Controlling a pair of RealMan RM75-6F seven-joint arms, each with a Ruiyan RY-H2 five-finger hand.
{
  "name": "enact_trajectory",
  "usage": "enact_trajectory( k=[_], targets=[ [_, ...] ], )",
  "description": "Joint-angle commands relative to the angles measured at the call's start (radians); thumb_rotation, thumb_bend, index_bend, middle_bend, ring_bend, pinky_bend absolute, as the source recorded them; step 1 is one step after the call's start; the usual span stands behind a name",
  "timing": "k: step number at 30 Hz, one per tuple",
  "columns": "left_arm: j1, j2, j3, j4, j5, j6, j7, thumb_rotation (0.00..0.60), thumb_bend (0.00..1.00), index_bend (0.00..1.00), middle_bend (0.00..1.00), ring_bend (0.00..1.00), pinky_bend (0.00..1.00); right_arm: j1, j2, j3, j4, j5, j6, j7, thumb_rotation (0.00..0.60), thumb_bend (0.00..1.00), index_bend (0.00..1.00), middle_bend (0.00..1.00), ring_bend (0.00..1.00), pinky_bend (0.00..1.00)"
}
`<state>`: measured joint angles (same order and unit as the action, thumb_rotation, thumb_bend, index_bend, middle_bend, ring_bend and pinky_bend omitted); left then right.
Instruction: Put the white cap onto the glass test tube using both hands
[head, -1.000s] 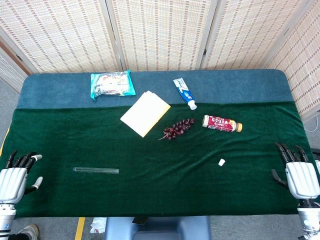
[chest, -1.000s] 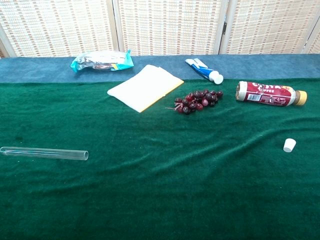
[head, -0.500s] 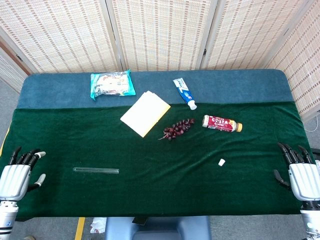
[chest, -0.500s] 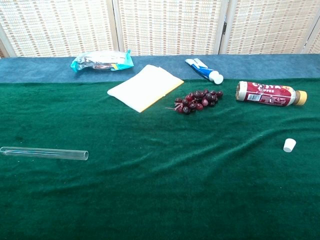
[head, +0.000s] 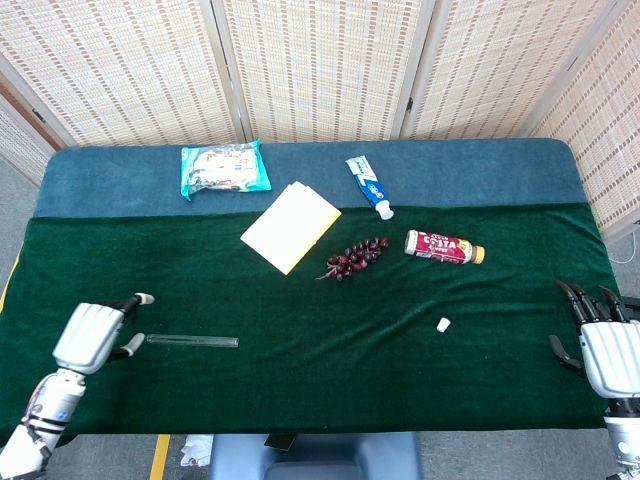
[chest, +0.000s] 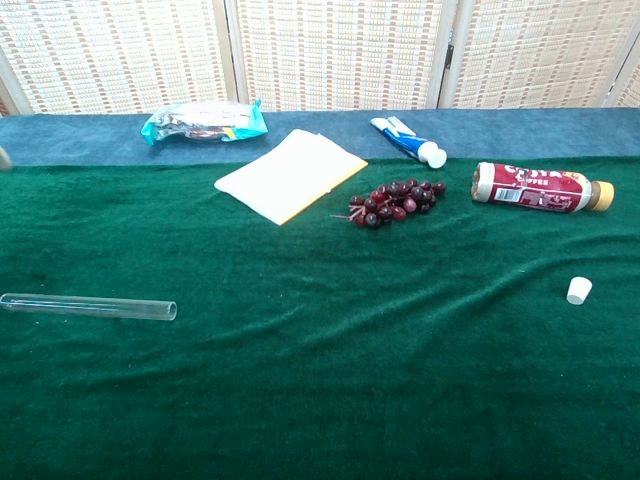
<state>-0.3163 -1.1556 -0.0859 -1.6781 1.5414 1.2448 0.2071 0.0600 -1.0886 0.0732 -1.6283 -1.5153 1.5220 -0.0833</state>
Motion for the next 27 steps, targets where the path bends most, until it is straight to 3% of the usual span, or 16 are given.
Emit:
enact_trajectory(
  k=[1, 7, 13, 27],
  targets=[
    [-0.054, -0.044, -0.002, -0.001, -0.029, -0.08, 0.042, 0.6, 0.32, 0.35, 0.74, 0.75, 0.75, 0.003, -0.001, 0.004, 0.007, 0.009, -0.008, 0.007, 0.6, 0.4, 0.11, 0.2, 0.28, 0.12],
    [-0.111, -0.133, 0.004, 0.031, -0.094, -0.179, 0.133, 0.6, 0.32, 0.36, 0.86, 0.85, 0.81, 0.012, -0.002, 0.008, 0.015, 0.019, -0.025, 0.013, 0.6, 0.4, 0.11, 0.2, 0.28, 0.12],
    [-0.141, -0.188, 0.01, 0.043, -0.158, -0.224, 0.211, 0.6, 0.32, 0.37, 0.88, 0.87, 0.82, 0.012, -0.003, 0.008, 0.026, 0.03, -0.033, 0.026, 0.6, 0.4, 0.11, 0.2, 0.28, 0.12],
    [-0.13, -0.268, 0.032, 0.083, -0.267, -0.183, 0.324, 0.6, 0.32, 0.45, 0.91, 0.89, 0.83, 0.013, -0.011, 0.006, 0.051, 0.039, -0.044, 0.053, 0.6, 0.4, 0.11, 0.2, 0.29, 0.12]
  ],
)
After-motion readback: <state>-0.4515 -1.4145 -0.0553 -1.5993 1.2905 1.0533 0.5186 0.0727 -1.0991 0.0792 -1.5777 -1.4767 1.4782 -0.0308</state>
